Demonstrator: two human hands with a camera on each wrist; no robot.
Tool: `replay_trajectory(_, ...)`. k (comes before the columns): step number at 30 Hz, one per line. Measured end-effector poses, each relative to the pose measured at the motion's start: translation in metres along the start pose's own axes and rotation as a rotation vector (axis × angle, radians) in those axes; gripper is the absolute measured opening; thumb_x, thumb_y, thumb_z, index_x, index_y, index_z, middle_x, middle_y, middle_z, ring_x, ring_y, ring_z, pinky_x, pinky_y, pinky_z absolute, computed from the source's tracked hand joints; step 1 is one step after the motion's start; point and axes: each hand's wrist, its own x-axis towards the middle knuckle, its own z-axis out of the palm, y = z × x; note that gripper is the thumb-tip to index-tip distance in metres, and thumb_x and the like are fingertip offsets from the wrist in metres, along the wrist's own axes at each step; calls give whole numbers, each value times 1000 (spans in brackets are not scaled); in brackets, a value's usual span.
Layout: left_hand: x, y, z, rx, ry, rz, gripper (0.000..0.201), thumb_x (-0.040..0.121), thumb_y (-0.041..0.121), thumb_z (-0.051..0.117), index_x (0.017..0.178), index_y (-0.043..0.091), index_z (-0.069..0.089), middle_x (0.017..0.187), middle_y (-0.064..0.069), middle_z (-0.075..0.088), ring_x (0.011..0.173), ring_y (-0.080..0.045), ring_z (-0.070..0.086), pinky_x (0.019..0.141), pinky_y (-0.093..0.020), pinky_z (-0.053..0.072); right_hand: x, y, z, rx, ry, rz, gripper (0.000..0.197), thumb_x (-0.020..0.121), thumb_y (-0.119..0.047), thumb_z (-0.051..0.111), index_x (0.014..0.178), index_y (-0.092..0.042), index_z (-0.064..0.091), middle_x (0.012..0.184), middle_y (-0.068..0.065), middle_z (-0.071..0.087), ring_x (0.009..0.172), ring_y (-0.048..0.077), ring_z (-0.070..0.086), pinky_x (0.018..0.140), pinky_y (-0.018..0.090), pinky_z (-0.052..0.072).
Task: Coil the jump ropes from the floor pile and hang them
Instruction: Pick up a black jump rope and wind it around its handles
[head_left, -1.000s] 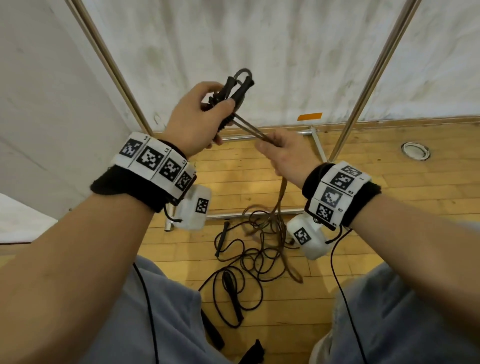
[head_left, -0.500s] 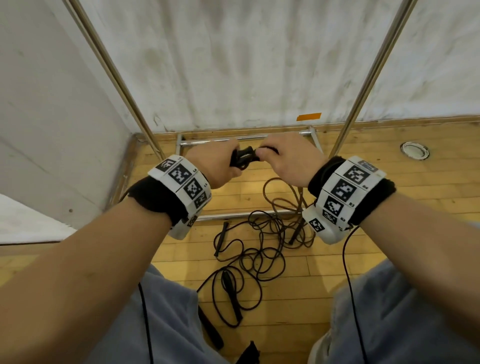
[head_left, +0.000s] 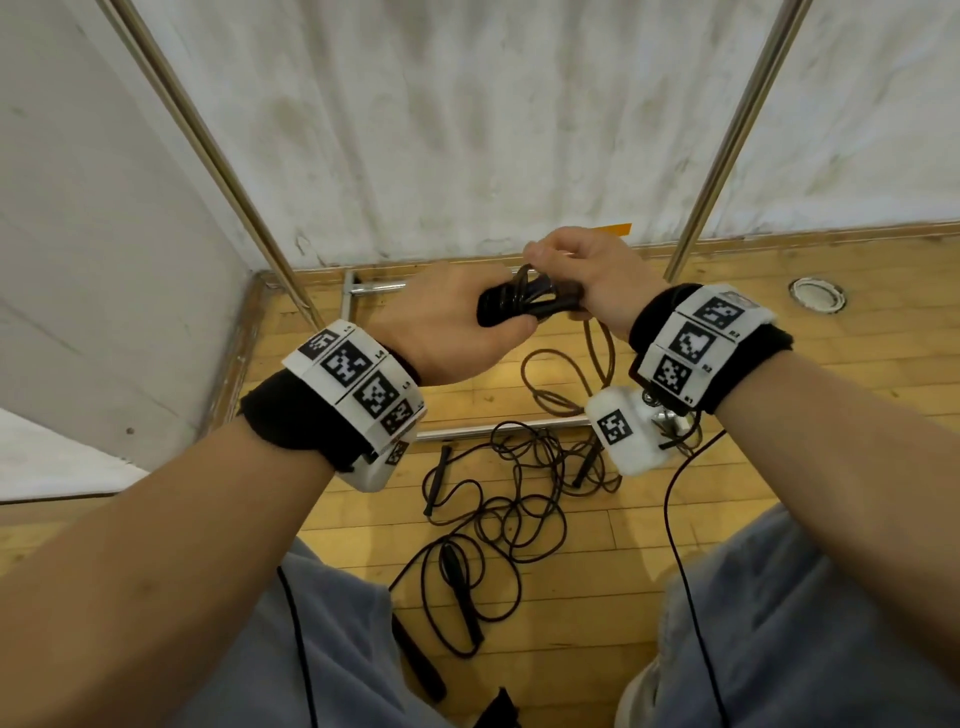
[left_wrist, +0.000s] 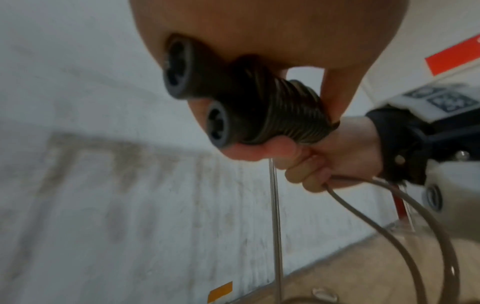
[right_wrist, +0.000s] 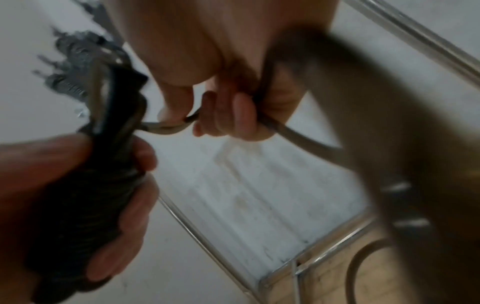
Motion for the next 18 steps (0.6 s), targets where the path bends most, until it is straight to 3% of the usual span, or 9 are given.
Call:
replay_trajectory(2,-2,5,-5,-195,67,-32,13,82,42,60,84,28,61,67,6,60,62,-9,58,54,-30,44,-2,-1,4,182,-65,44,20,97,-19,48,81,-18,59,54,-5,44,45,10,33,43,23,27)
replay_trajectory(3,-2,7,-6,-268,115,-57,19,81,42,59,85,23,62,69,0,62,63,-16,60,56,-36,48,-2,-2,7,222,-83,46,24,98,-14,44,79,-18,59,51,-6,43,44,10,32,43,23,27)
replay_trajectory(5,0,8,-8,-335,205,-122,32,82,43,58,93,13,62,77,-10,65,68,-29,62,64,-48,53,-4,-5,14,188,-74,11,27,99,-17,41,76,-17,55,50,-9,42,45,11,33,45,25,28)
replay_trajectory(8,6,4,-11,-345,302,-253,35,86,43,62,103,14,51,88,-7,66,71,-28,64,70,-49,54,-10,-5,30,-188,21,-115,17,98,-22,43,87,-18,55,64,-10,48,53,7,41,53,24,32)
replay_trajectory(10,6,4,-10,-348,274,-226,32,88,39,61,109,19,49,87,-2,65,65,-22,62,69,-44,55,-15,-3,38,-441,27,-137,14,97,-24,47,100,-18,59,77,-9,55,64,6,49,59,24,35)
replay_trajectory(13,3,11,-5,-334,189,-141,26,91,33,59,113,20,55,81,4,62,62,-14,58,68,-43,54,-18,-2,41,-721,-3,-78,23,97,-24,45,104,-11,62,89,5,64,81,22,58,71,35,48)
replay_trajectory(15,3,12,-3,-338,182,-145,24,92,33,60,111,18,57,80,2,62,63,-16,57,68,-43,54,-18,-4,40,-636,-54,-1,24,98,-22,42,102,-10,61,98,8,66,88,23,60,76,35,50)
replay_trajectory(17,6,9,-5,-345,187,-162,28,90,35,59,109,15,59,78,1,62,64,-19,57,68,-44,54,-20,-6,41,-342,-133,96,21,100,-23,40,98,-17,59,96,2,66,76,8,57,64,22,43)
replay_trajectory(18,7,6,-8,-327,199,-162,31,88,38,59,108,15,61,76,2,62,64,-19,58,68,-44,54,-22,-7,41,-210,-148,116,19,100,-24,40,96,-21,58,90,0,65,67,3,54,61,20,38)
